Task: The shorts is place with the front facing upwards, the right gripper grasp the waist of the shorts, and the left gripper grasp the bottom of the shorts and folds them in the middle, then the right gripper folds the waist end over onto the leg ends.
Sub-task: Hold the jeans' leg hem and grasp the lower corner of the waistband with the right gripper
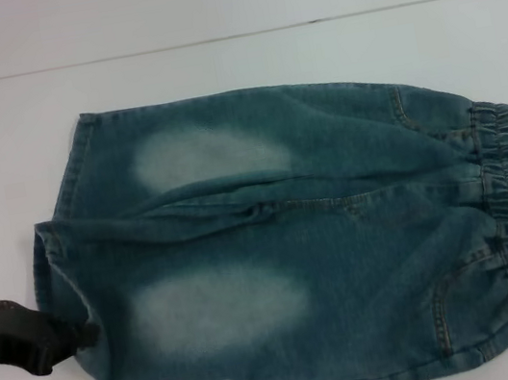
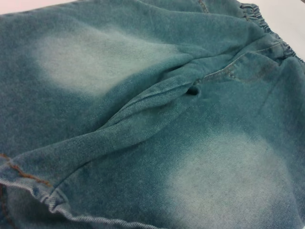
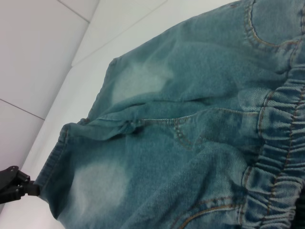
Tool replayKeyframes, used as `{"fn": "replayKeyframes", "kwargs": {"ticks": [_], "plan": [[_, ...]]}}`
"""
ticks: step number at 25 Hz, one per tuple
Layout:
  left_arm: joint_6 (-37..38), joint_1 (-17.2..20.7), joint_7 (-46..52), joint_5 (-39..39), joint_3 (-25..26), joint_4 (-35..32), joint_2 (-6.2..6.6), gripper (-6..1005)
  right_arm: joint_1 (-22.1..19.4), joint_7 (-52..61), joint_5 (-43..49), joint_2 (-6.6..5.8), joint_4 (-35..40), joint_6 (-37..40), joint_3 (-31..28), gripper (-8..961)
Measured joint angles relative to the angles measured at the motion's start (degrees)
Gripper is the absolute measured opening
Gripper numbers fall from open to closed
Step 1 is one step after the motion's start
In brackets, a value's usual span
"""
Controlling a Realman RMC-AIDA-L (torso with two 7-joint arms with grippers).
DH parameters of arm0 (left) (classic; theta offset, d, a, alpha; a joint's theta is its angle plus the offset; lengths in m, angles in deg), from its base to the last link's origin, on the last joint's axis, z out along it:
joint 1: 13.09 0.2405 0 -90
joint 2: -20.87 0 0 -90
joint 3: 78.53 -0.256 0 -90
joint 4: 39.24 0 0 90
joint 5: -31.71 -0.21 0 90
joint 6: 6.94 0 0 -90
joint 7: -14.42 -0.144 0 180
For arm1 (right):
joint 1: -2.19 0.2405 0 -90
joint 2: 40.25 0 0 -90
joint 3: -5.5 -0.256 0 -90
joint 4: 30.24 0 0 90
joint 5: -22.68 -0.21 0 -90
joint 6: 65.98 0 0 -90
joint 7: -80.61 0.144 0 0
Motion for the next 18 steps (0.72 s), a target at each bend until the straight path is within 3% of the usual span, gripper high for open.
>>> {"fn": "replayKeyframes", "kwargs": {"ticks": [18], "plan": [[-0.2,-0.2,0.0,0.0,0.0,0.9,0.18,21,1.4,0.0,0.9,0.31,-0.5,0.0,0.8,940]]}}
